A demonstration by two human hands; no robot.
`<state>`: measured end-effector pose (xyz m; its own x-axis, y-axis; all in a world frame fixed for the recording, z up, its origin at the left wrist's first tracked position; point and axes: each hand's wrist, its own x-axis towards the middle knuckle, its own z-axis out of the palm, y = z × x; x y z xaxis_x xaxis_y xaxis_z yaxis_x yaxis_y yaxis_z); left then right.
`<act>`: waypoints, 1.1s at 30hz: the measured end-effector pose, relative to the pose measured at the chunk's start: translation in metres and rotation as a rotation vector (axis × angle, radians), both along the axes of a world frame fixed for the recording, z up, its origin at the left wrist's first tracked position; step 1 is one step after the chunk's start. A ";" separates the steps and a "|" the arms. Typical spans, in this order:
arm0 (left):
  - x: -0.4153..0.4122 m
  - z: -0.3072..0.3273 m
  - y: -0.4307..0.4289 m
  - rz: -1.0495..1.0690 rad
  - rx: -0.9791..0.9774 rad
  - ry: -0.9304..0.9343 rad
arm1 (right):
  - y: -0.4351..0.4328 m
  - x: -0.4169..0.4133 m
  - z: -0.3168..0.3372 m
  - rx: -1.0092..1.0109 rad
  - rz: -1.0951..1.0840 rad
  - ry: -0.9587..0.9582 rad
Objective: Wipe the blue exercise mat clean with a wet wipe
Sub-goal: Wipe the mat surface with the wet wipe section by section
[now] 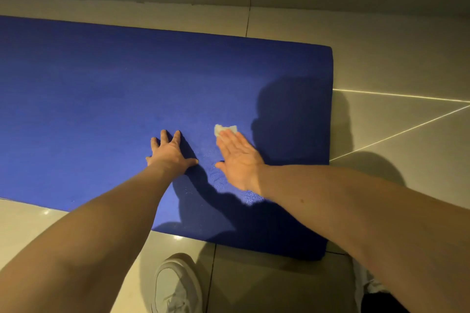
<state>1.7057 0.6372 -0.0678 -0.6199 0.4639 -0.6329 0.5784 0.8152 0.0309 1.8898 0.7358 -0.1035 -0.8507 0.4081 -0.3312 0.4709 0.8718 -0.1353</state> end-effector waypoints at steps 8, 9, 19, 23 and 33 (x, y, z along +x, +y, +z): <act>0.014 -0.001 -0.009 0.016 -0.004 -0.004 | 0.040 0.056 0.002 0.064 -0.453 -0.063; 0.015 -0.002 -0.009 0.017 -0.001 -0.001 | 0.033 0.052 0.003 0.053 -0.483 -0.060; 0.012 -0.006 -0.028 -0.025 0.032 0.036 | -0.054 0.012 0.005 -0.085 0.061 -0.032; 0.021 -0.007 -0.029 0.022 0.027 0.048 | -0.017 0.043 0.008 -0.046 -0.153 -0.004; 0.029 -0.005 -0.044 -0.040 0.000 0.036 | -0.049 0.043 0.007 -0.042 -0.361 -0.032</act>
<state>1.7351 0.5933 -0.0726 -0.6231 0.4887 -0.6107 0.6115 0.7912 0.0093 1.9324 0.6869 -0.0967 -0.6430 0.6660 -0.3781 0.7522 0.6422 -0.1479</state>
